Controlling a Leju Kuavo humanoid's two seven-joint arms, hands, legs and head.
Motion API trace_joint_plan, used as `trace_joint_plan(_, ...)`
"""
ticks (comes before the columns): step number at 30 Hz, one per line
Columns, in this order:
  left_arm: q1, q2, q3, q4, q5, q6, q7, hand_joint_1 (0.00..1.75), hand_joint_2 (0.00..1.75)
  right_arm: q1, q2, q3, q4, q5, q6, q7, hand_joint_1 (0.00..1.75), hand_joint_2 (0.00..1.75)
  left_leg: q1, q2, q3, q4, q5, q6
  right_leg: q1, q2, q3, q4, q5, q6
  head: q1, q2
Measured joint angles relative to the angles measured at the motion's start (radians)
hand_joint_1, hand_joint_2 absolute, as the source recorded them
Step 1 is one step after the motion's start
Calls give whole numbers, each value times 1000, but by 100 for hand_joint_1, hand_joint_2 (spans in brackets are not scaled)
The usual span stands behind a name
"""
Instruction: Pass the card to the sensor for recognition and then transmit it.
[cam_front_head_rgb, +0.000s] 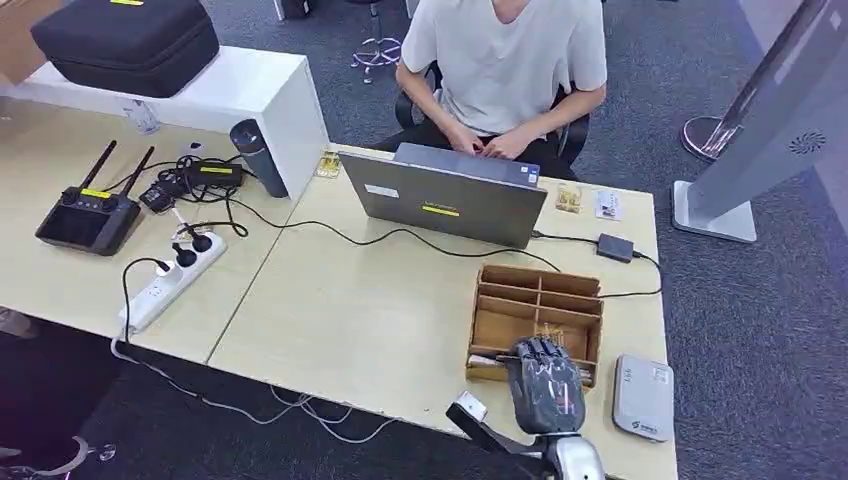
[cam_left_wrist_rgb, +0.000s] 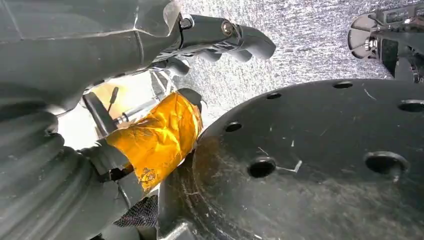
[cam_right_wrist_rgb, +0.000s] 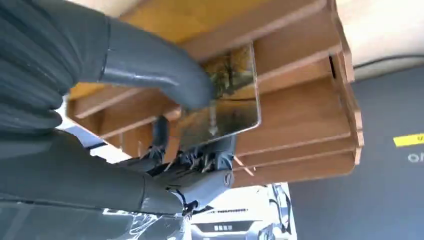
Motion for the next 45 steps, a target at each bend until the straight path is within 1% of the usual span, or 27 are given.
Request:
trace_joint_plan(4, -1, 0, 0, 0, -7, -3, -1, 0, 175, -25, 0, -10, 38, 0, -27, -6, 175, 175, 0, 0, 1, 0, 0, 0, 0, 0, 1, 0, 0, 0, 0, 0)
trace_joint_plan(10, -2, 4, 0, 0, -13, -13, -3, 0, 175, -77, 4, -45, 145, 0, -96, -30, 175, 175, 0, 0, 3, 0, 0, 0, 0, 0, 3, 0, 0, 0, 0, 0)
trace_joint_plan(16, -5, 7, -3, 0, -24, -21, -3, 0, 175, -126, 8, -77, 232, 0, -125, -42, 175, 175, 0, 0, 7, 0, 0, 0, 0, 0, 7, -1, 0, 1, 0, 0)
trace_joint_plan(19, -7, 11, -11, 0, -34, -31, -3, 0, 175, -159, 12, -98, 251, -16, -116, -60, 175, 175, 0, 0, 7, 0, 0, 0, 0, 0, 7, -1, 0, 1, 0, 0)
trace_joint_plan(20, -8, 13, -13, 0, -37, -35, -3, 0, 175, -169, 14, -103, 251, -29, -105, -69, 175, 175, 0, 0, 6, 0, 1, 1, 0, 0, 7, -1, 0, 1, 0, 0)
trace_joint_plan(21, -10, 16, -18, 0, -40, -39, 0, 0, 175, -180, 16, -112, 239, -52, -73, -79, 175, 175, 0, 0, 6, 0, 2, 0, 0, 0, 7, -1, 1, 1, 0, 0)
trace_joint_plan(22, -11, 17, -20, 0, -41, -40, 3, 0, 175, -186, 19, -120, 213, -64, -30, -87, 175, 175, 0, 0, 5, 0, 2, 0, 0, 0, 7, -1, 2, 1, 0, 0)
trace_joint_plan(24, -11, 19, -24, 0, -40, -42, 8, 0, 175, -192, 24, -127, 127, -89, 92, -82, 175, 175, 0, 0, 3, 0, 3, 0, 0, 0, 6, 0, 5, 0, 0, 0)
trace_joint_plan(25, -12, 21, -27, 0, -42, -44, 12, 0, 175, -198, 26, -129, 96, -103, 127, -77, 175, 175, 0, 0, 2, 0, 4, -1, 0, 0, 4, 0, 6, -1, 0, 0)
trace_joint_plan(26, -14, 23, -27, 0, -44, -48, 12, 0, 175, -208, 28, -134, 65, -118, 153, -74, 175, 175, 0, 0, 0, 0, 5, -1, 0, 1, 2, 0, 7, 0, 0, 0)
trace_joint_plan(29, -15, 25, -29, 0, -42, -47, 17, 0, 175, -245, 33, -146, -1, -157, 188, -74, 175, 175, 0, 0, -2, 0, 6, -1, 0, 0, 1, 0, 7, 0, 0, 0)
trace_joint_plan(30, -15, 25, -29, 0, -29, -35, 27, 0, 175, -246, 45, -147, -52, -171, 246, -61, 175, 175, 0, 0, -2, 0, 6, -1, 0, 0, 1, 0, 7, -1, 1, 0)
trace_joint_plan(32, -16, 24, -29, 0, -14, -19, 35, 0, 175, -243, 79, -128, -162, -177, 356, 1, 175, 175, 0, 1, -3, 0, 6, -1, 0, 1, -2, 0, 7, -1, 0, 0)
trace_joint_plan(33, -19, 22, -29, 0, -12, -18, 35, 0, 175, -243, 92, -111, -210, -189, 383, 37, 175, 175, 0, 1, -4, 0, 6, -1, 0, 1, -3, 1, 7, -1, 0, 0)
trace_joint_plan(34, -20, 22, -29, 0, -14, -19, 35, 0, 175, -251, 99, -91, -249, -216, 390, 70, 175, 175, 1, 1, -5, 0, 6, -1, 0, 1, -4, 1, 6, -1, 0, 0)
trace_joint_plan(35, -21, 23, -29, 0, -16, -22, 35, 0, 175, -271, 102, -85, -261, -242, 387, 80, 175, 175, 1, 1, -5, 0, 6, -1, 0, 1, -4, 1, 6, -1, 0, 0)
trace_joint_plan(38, -22, 26, -30, 0, -26, -35, 37, 0, 175, -339, 102, -93, -251, -272, 360, 82, 175, 175, 1, 1, -6, 0, 6, -1, 0, 1, -4, 1, 6, -1, 0, 0)
trace_joint_plan(40, -26, 31, -36, 0, -36, -44, 42, 0, 175, -392, 102, -106, -214, -264, 335, 89, 175, 175, 1, 1, -6, 0, 6, -1, 0, 1, -5, 1, 6, -1, 0, 0)
trace_joint_plan(45, -33, 46, -54, 0, -55, -53, 48, 0, 175, -552, 100, -172, -43, -198, 264, 131, 175, 175, 1, 1, -6, 0, 7, -2, 0, 1, -4, 1, 7, -1, 0, 0)
